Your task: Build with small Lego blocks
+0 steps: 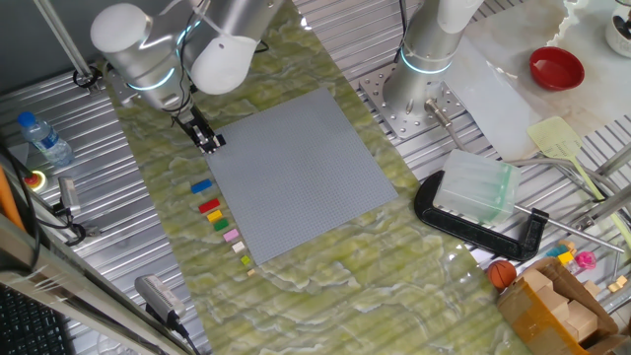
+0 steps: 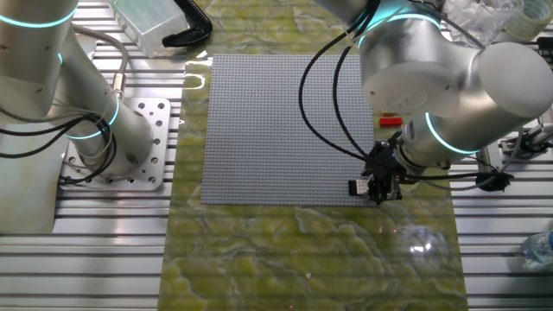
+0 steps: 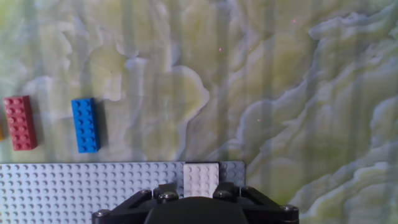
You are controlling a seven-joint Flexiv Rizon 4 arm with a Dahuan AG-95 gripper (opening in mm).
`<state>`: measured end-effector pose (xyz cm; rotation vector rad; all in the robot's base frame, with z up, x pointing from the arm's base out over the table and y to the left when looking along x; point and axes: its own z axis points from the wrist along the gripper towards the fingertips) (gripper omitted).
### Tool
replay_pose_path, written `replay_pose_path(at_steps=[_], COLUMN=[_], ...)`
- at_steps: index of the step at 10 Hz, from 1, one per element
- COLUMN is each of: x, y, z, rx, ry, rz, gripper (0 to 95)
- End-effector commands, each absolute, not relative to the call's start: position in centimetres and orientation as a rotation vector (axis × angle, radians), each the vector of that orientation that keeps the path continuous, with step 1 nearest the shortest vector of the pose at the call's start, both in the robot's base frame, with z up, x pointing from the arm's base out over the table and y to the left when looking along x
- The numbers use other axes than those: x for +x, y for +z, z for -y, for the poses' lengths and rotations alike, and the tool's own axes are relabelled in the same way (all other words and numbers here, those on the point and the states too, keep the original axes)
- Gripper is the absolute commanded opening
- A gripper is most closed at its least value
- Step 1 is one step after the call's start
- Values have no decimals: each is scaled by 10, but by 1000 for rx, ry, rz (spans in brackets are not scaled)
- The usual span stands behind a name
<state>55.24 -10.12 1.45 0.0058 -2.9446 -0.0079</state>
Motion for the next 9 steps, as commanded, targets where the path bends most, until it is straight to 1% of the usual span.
replay_pose_path(at_steps=[1,4,5,9], x=[552,549,549,552], y=[21,36,37,30], z=[101,98,98,99], rx=[17,27,2,-6], ry=[4,29,29,15], rz=[2943,2943,2946,2968], gripper=[380,380,0,0])
